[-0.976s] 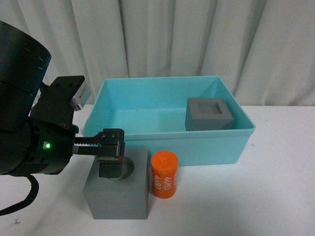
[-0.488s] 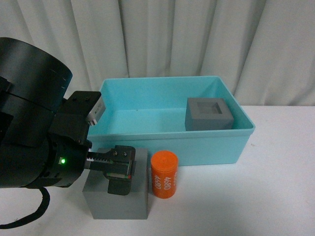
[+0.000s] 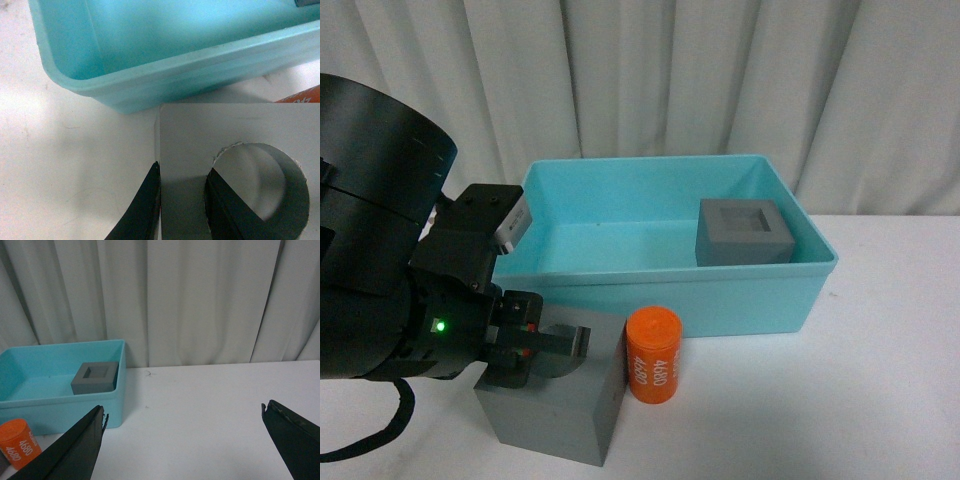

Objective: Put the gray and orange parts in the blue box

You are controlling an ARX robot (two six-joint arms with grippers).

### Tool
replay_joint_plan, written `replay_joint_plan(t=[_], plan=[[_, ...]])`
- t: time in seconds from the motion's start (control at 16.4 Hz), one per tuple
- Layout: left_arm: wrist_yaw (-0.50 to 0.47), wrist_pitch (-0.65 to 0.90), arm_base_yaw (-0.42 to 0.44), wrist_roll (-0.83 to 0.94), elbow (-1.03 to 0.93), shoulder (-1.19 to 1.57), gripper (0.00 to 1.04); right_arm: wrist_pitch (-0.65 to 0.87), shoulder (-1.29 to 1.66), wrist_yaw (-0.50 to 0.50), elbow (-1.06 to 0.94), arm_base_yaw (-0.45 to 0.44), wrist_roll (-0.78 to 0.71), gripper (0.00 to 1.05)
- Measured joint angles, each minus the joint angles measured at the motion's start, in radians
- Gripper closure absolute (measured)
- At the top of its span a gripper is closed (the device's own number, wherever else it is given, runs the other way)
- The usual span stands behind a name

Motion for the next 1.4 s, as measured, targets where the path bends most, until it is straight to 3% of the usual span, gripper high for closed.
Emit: replay_joint_plan(t=[0.37, 0.55, 0.67, 0.98, 1.22, 1.4], plan=[[0.074, -0.142, 0.060, 0.119, -0.129, -0.282, 0.85, 0.000, 0.000, 0.000, 0.000, 0.000, 0.000, 0.06], [0.107, -0.237, 0.103, 0.138, -0.080, -0.470, 0.85, 0.000, 0.000, 0.000, 0.000, 0.000, 0.000, 0.06], [0.110, -0.257, 0.080, 0.125, 0.023, -0.485, 0.85, 0.000, 0.000, 0.000, 0.000, 0.000, 0.000, 0.06], [0.043, -0.324, -0.079, 0.023, 0.476, -0.133, 0.85, 0.000, 0.000, 0.000, 0.000, 0.000, 0.000, 0.06], [-0.060, -0.367, -0.060, -0.054, 0.704, 0.142, 0.85, 0.000, 0.000, 0.000, 0.000, 0.000, 0.000, 0.06], [-0.083, -0.385, -0.006, -0.074, 0.720, 0.191, 0.85, 0.000, 0.000, 0.000, 0.000, 0.000, 0.000, 0.06]])
